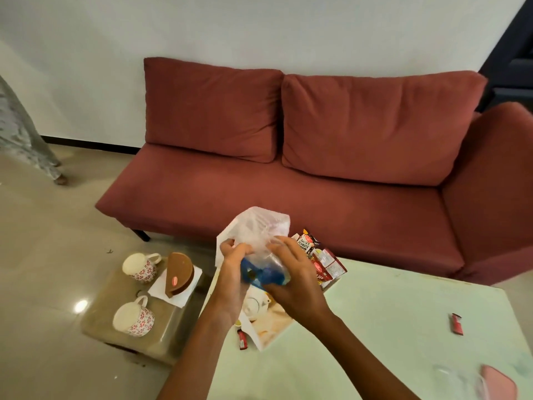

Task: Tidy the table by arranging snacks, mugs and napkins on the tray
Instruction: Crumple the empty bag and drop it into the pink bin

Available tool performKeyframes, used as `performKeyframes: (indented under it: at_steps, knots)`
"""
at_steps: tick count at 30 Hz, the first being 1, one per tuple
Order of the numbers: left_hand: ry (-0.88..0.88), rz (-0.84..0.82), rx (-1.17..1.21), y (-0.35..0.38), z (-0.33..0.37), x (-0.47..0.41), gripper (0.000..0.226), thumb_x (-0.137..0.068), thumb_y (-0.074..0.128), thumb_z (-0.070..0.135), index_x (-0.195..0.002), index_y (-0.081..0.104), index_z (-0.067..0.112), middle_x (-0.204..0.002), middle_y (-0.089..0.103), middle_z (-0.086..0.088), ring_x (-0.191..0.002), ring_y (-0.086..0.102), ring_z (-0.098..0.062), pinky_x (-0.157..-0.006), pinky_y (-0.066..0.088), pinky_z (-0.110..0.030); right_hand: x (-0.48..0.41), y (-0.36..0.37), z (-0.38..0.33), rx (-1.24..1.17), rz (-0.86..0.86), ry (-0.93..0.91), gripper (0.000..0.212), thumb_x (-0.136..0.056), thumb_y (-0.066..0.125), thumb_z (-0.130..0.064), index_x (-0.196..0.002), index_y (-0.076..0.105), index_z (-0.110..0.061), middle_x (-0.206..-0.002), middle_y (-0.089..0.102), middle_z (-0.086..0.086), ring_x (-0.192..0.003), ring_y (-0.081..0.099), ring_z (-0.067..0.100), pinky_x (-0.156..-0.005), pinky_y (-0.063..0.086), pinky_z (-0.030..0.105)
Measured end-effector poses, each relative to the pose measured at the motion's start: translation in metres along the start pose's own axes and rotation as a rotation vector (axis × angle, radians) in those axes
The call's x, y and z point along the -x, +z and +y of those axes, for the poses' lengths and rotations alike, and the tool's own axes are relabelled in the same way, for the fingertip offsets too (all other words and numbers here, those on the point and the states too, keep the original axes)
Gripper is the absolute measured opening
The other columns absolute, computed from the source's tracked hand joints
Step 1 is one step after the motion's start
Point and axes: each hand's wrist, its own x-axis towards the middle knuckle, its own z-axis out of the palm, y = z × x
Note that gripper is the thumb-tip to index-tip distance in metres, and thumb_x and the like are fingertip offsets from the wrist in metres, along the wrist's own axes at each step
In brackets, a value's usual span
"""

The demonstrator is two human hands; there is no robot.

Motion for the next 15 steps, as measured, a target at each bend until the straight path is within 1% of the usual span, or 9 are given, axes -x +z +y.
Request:
performKeyframes:
  at_steps: [2, 3, 5, 7, 8, 9, 10, 12, 15]
  knots:
    - [0.189, 0.092, -0.247, 0.008, -0.003, -0.002, 0.023, -0.092, 0.043, 0.034, -0.114, 0.05, 0.031, -0.125, 0.051, -0.004, -0.111, 0.055, -0.024, -0.078, 0.05, -0.021, -0.003, -0.004, 0.0, 0.023, 0.111, 0.003, 0.048, -0.064, 0.078, 0.002, -0.109, 0.059, 0.001, -0.112, 0.062, 0.019, -0.1, 0.05, 0.012, -0.076, 0.032, -0.011]
    - [0.278, 0.163, -0.423, 0.01, -0.001, 0.0, 0.026, -0.088, 0.046, 0.043, -0.111, 0.053, 0.032, -0.128, 0.049, -0.004, -0.115, 0.052, -0.025, -0.08, 0.049, -0.023, -0.004, -0.007, 0.0, 0.019, 0.16, 0.012, 0.044, -0.066, 0.076, 0.005, -0.106, 0.06, 0.001, -0.107, 0.063, 0.016, -0.099, 0.051, 0.011, -0.073, 0.035, -0.01]
    - [0.377, 0.313, -0.614, 0.008, 0.004, -0.002, 0.069, -0.07, 0.049, 0.069, -0.127, 0.048, 0.029, -0.145, 0.034, -0.01, -0.13, 0.039, -0.03, -0.092, 0.045, -0.033, -0.006, -0.012, -0.002, -0.023, 0.201, 0.024, 0.035, -0.07, 0.072, 0.006, -0.102, 0.06, 0.0, -0.1, 0.06, 0.003, -0.095, 0.054, 0.001, -0.066, 0.039, -0.008]
    - [0.281, 0.166, -0.559, 0.006, 0.012, -0.004, 0.115, -0.041, 0.047, 0.091, -0.141, 0.021, 0.04, -0.158, 0.008, -0.005, -0.142, 0.019, -0.028, -0.109, 0.033, -0.045, -0.005, -0.011, -0.005, -0.054, 0.141, 0.003, 0.025, -0.073, 0.069, 0.004, -0.096, 0.061, -0.003, -0.092, 0.059, -0.003, -0.085, 0.055, -0.002, -0.064, 0.041, -0.005]
    - [0.245, 0.038, -0.459, 0.007, 0.014, -0.003, 0.125, -0.03, 0.046, 0.094, -0.14, 0.014, 0.043, -0.159, 0.003, -0.001, -0.144, 0.014, -0.026, -0.112, 0.028, -0.051, -0.005, -0.01, -0.006, -0.072, 0.089, 0.008, 0.021, -0.074, 0.068, 0.002, -0.093, 0.061, -0.003, -0.089, 0.061, -0.001, -0.076, 0.055, -0.001, -0.064, 0.042, -0.003]
    - [0.242, -0.084, -0.378, 0.007, 0.015, -0.002, 0.126, -0.026, 0.048, 0.094, -0.138, 0.017, 0.043, -0.158, 0.009, 0.0, -0.144, 0.016, -0.026, -0.112, 0.029, -0.054, -0.004, -0.009, -0.007, -0.097, 0.038, 0.028, 0.019, -0.074, 0.068, 0.001, -0.092, 0.062, -0.003, -0.087, 0.064, 0.001, -0.072, 0.056, -0.001, -0.064, 0.043, -0.001]
    - [0.236, -0.165, -0.343, 0.007, 0.015, -0.002, 0.121, -0.027, 0.052, 0.092, -0.133, 0.026, 0.042, -0.154, 0.022, 0.0, -0.141, 0.025, -0.027, -0.11, 0.033, -0.053, -0.004, -0.008, -0.008, -0.133, -0.009, 0.057, 0.019, -0.074, 0.068, 0.001, -0.092, 0.062, -0.004, -0.087, 0.065, 0.0, -0.072, 0.057, -0.003, -0.065, 0.044, 0.0]
    - [0.222, -0.202, -0.324, 0.007, 0.013, -0.003, 0.094, -0.033, 0.062, 0.084, -0.114, 0.046, 0.039, -0.13, 0.05, 0.005, -0.125, 0.047, -0.024, -0.103, 0.044, -0.04, -0.003, -0.005, -0.007, -0.204, -0.098, 0.12, 0.022, -0.076, 0.067, 0.003, -0.096, 0.064, -0.005, -0.09, 0.064, -0.006, -0.078, 0.059, -0.007, -0.067, 0.046, 0.002]
    - [0.273, -0.062, -0.306, 0.011, 0.002, -0.005, 0.045, -0.053, 0.066, 0.057, -0.091, 0.057, 0.035, -0.098, 0.062, 0.01, -0.104, 0.061, -0.022, -0.075, 0.053, -0.017, 0.0, -0.003, -0.005, -0.209, -0.171, 0.195, 0.027, -0.08, 0.063, 0.005, -0.105, 0.061, -0.006, -0.096, 0.061, -0.008, -0.079, 0.058, -0.007, -0.069, 0.046, 0.001]
